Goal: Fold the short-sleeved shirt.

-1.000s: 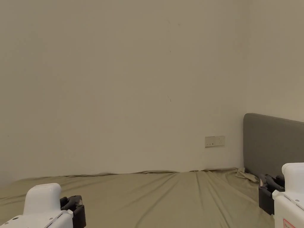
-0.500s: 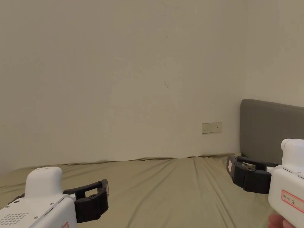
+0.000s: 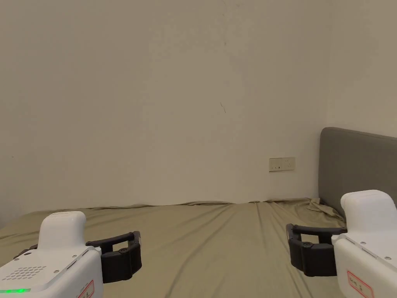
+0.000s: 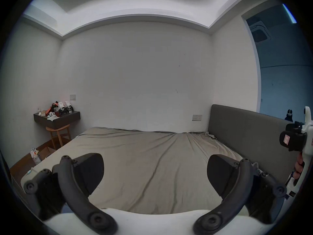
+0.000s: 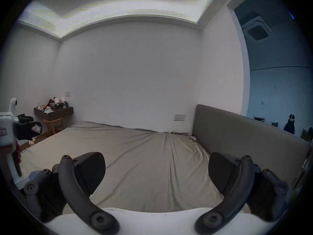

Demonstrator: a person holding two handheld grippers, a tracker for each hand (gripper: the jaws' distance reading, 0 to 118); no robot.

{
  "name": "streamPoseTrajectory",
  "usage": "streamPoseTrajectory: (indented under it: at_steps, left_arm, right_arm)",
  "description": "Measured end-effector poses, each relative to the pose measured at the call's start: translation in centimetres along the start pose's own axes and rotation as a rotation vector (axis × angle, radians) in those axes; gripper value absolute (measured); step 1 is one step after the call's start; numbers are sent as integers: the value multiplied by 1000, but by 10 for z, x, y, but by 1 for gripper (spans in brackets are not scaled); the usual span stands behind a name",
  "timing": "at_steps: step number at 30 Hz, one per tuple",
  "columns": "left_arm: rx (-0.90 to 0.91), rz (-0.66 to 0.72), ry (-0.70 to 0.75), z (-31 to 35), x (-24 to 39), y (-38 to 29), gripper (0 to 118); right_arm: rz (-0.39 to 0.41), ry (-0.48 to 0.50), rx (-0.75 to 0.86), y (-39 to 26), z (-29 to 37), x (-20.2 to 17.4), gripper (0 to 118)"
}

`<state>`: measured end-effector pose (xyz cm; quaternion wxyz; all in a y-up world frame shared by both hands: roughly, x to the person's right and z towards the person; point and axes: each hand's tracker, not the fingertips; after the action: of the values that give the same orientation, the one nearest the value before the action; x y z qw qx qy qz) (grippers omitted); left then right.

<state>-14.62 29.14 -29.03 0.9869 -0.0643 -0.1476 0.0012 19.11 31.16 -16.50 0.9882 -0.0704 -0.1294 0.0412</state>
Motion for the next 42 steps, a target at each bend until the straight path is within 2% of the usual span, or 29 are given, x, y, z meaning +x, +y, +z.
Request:
streamPoseTrajectory:
  at_steps: [8, 12, 16, 42]
  left_arm:
    - [-4, 10, -20, 4, -4, 2, 118]
    - [-9, 4, -1, 3, -6, 2, 118]
    - [-12, 15, -12, 3, -7, 2, 118]
    - [-37, 11, -21, 4, -5, -1, 118]
  right_arm:
    - [-55, 39, 14, 5, -3, -3, 118]
    - [-28, -4, 28, 4, -4, -8, 118]
    - [-32, 32, 19, 5, -5, -9, 118]
    - [-55, 19, 42, 11, -7, -11, 118]
